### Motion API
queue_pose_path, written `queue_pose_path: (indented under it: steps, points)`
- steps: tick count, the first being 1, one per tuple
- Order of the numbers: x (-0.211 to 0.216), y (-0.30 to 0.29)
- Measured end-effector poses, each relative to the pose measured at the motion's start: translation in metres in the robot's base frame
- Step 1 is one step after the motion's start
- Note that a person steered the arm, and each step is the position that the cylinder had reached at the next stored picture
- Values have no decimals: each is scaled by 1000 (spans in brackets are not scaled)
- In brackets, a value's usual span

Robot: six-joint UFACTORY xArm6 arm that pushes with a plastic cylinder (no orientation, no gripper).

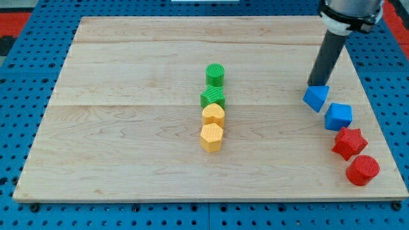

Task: Push the triangle above the cube

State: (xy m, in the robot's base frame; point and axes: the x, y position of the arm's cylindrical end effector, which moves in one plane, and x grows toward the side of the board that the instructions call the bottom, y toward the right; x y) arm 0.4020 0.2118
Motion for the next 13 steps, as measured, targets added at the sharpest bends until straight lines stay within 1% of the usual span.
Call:
queue_pose_path:
  steps: [1,2,3,6,9,10,11,12,13]
  points:
    - [1,-35]
    - [16,-79]
    - [33,-91]
    - [36,-58]
    - [1,-36]
    - [-18,-21]
    - [-22,-45]
    - [12,-75]
    - [42,-65]
